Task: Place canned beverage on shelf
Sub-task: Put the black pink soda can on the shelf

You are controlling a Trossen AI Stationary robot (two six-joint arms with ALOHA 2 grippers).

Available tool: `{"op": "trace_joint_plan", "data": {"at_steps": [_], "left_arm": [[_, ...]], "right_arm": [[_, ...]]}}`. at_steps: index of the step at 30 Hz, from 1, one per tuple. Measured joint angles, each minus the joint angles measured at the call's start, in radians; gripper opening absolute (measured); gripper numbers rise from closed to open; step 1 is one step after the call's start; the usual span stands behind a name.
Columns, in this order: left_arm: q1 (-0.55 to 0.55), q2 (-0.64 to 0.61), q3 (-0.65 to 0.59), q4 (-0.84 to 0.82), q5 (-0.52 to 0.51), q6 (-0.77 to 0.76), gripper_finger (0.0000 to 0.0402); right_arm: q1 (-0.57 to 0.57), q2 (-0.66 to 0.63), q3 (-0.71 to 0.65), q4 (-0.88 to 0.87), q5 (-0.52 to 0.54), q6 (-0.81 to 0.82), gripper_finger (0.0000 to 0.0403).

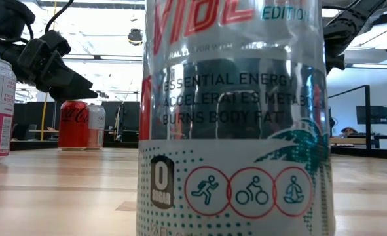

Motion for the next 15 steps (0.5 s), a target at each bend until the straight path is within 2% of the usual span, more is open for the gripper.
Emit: {"op": "trace_joint_plan", "data": {"at_steps": [3,7,15], "left_arm": [[0.000,0.000,0.000,0.000,0.000,0.000,0.0300],[0.000,0.000,0.000,0.000,0.000,0.000,0.0300],[0.000,0.000,0.000,0.000,0.000,0.000,0.0300]], "right_arm": [[-0.016,0.000,0.000,-0.018,-0.054,0.002,0.0015],[-0.020,0.000,0.003,-0.034,-0.056,0.003,0.0015],[-0.041,0.000,0.081,-0.175,-0.037,0.002,0.0015]]}}
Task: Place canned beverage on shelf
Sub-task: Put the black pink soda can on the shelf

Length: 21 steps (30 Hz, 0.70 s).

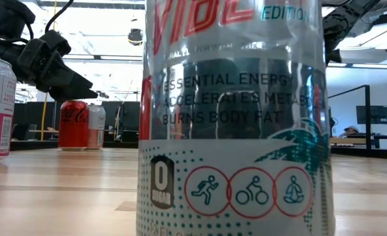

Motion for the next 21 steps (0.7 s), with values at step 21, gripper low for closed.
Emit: {"op": "trace_joint_plan", "data": {"at_steps": [21], "left_arm": [[0.000,0.000,0.000,0.000,0.000,0.000,0.0300]], "right_arm": [[-0.086,0.000,0.093,-0.232,0.020,-0.024,0.0015]]}}
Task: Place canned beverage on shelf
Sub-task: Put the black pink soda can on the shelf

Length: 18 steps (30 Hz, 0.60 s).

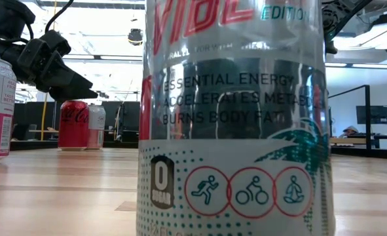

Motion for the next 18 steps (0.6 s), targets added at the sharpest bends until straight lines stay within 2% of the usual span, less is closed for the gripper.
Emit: {"op": "trace_joint_plan", "data": {"at_steps": [6,18], "left_arm": [[0.000,0.000,0.000,0.000,0.000,0.000,0.0300],[0.000,0.000,0.000,0.000,0.000,0.000,0.0300]], "right_arm": [[-0.002,0.000,0.000,0.003,-0.042,0.000,0.0015],[-0.064,0.000,0.033,0.005,-0.039,-0.055,0.0015]]}}
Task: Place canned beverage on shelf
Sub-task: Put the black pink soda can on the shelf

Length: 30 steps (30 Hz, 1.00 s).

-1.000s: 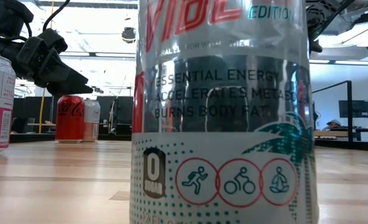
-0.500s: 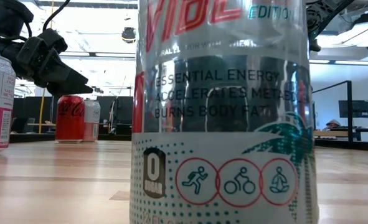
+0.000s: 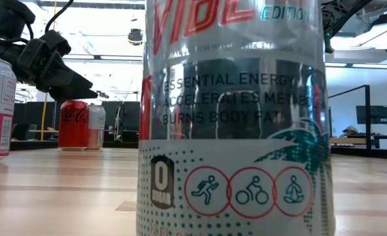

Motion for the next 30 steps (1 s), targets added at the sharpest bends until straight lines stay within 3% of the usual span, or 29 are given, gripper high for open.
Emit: {"op": "trace_joint_plan", "data": {"at_steps": [8,13,15,20,30], "left_arm": [[0.000,0.000,0.000,0.000,0.000,0.000,0.0300],[0.000,0.000,0.000,0.000,0.000,0.000,0.0300],[0.000,0.000,0.000,0.000,0.000,0.000,0.0300],[0.000,0.000,0.000,0.000,0.000,0.000,0.0300],[0.000,0.000,0.000,0.000,0.000,0.000,0.0300]], "right_arm": [[-0.035,0.000,0.056,-0.005,-0.012,-0.049,0.0015],[-0.033,0.000,0.114,-0.104,-0.160,-0.047,0.0015],[-0.025,0.000,0.139,-0.168,-0.174,-0.028,0.0015],[-0.019,0.000,0.186,-0.296,-0.135,0.008,0.0015],[-0.054,0.000,0.189,-0.308,-0.055,0.008,0.0015]]}}
